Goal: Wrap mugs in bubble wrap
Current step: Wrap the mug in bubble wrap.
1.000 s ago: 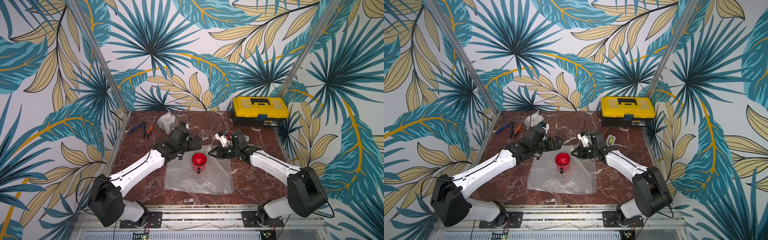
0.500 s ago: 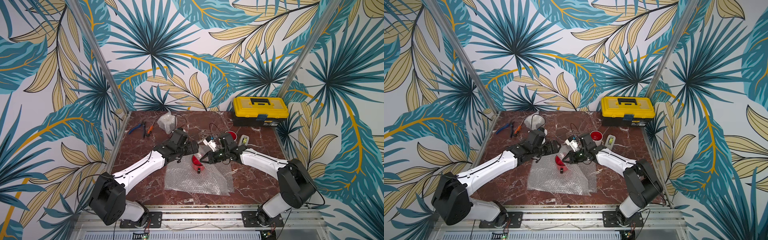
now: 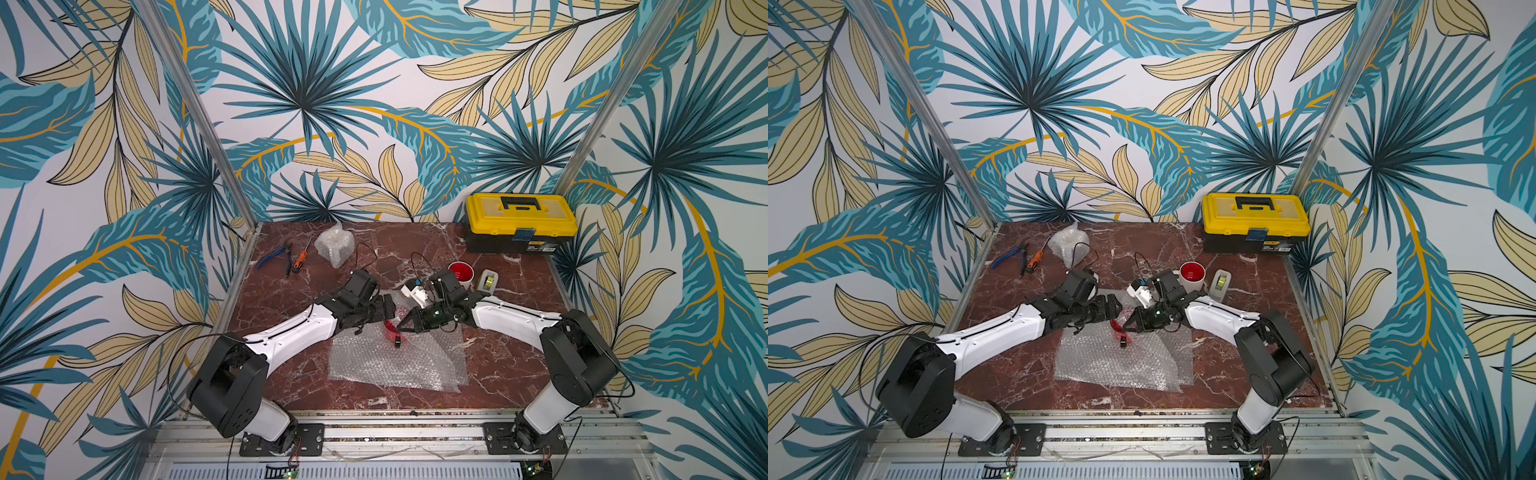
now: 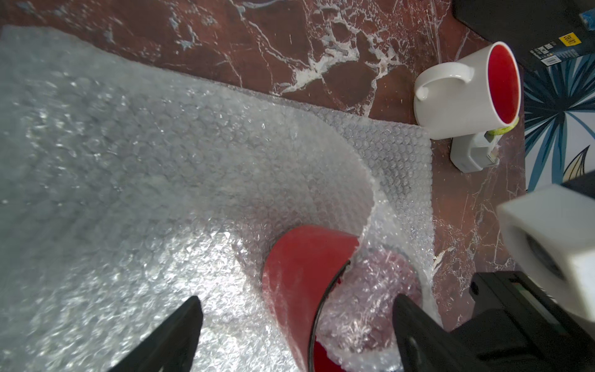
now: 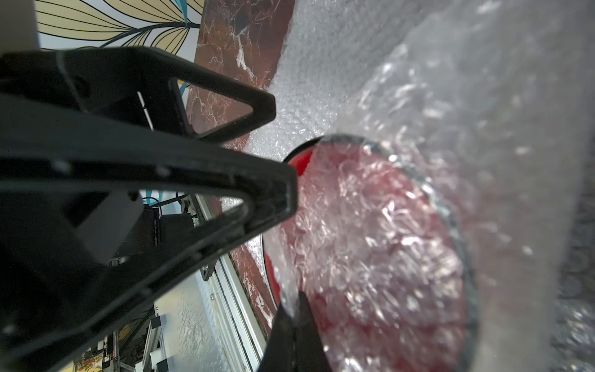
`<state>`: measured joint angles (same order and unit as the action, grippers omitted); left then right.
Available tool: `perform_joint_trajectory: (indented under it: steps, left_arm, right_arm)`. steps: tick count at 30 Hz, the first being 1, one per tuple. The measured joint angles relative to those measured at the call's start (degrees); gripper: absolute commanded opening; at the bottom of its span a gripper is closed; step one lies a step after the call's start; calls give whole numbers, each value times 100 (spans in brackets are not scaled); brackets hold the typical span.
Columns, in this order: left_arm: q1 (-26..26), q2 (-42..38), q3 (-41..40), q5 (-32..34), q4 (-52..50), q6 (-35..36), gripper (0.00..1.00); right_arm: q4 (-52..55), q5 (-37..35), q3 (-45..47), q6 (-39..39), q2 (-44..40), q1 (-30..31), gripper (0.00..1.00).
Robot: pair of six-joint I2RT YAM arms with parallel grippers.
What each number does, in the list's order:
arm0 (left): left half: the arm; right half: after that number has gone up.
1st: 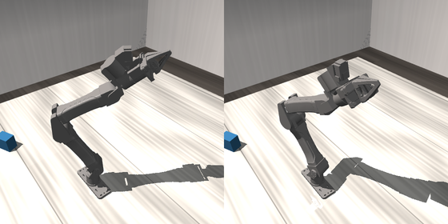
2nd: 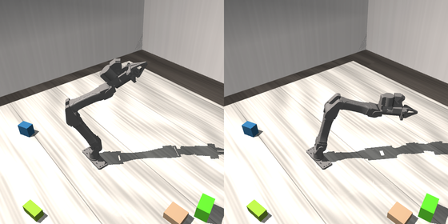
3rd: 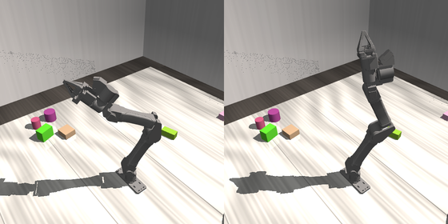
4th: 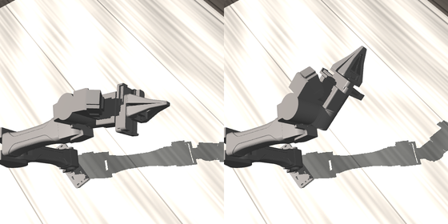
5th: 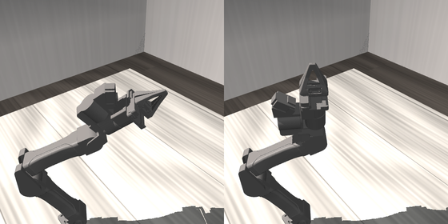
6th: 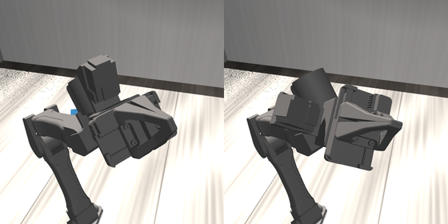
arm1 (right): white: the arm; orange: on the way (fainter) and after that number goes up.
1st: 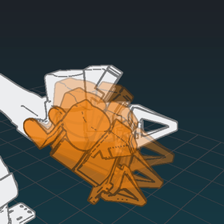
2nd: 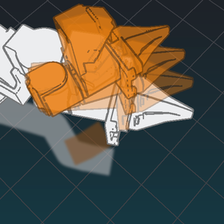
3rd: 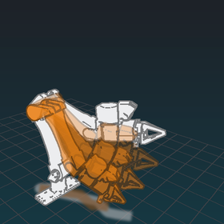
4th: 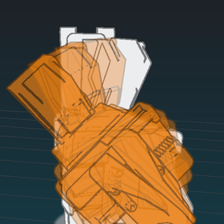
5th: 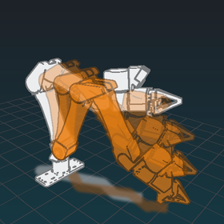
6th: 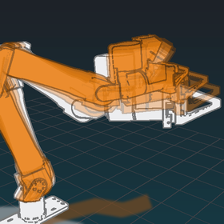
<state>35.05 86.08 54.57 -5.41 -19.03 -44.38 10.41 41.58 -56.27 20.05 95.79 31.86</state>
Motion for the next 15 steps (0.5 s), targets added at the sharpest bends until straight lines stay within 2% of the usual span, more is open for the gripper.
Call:
perform_joint_trajectory:
  steps: [6,15]
  left_arm:
    - [0,240,0,-17,136,-7,93]
    - [17,673,0,-20,197,-68,94]
  right_arm:
    - [0,0,0,-22,0,9,5]
    - [138,-39,13,-26,-254,35,26]
